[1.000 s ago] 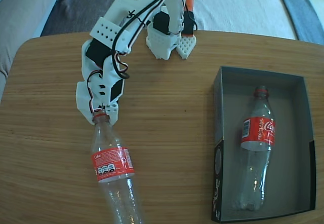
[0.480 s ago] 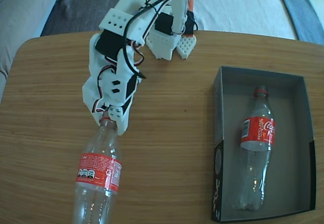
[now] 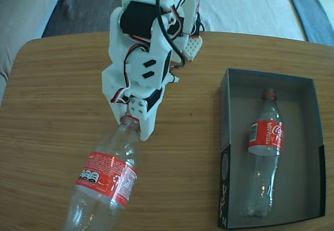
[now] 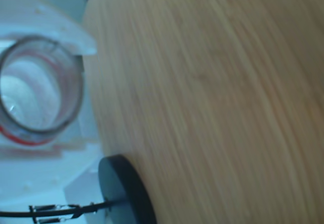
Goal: Grasp the bottles and put them in the box.
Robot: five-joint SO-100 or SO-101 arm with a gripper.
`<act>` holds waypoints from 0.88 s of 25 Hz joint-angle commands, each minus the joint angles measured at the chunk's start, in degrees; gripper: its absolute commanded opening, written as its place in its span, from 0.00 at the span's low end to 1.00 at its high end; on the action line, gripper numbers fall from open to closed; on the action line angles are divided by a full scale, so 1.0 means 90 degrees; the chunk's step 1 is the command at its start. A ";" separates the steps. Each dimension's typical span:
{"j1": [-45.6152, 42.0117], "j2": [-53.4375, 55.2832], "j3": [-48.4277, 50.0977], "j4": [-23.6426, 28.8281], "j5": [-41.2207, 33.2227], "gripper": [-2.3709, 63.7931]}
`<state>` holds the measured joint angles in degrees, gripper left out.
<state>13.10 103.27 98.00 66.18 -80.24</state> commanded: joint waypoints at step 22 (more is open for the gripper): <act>-0.4209 0.1758 -0.1865 0.2715 0.4551 0.03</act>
<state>-20.57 116.98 84.11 90.44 -43.42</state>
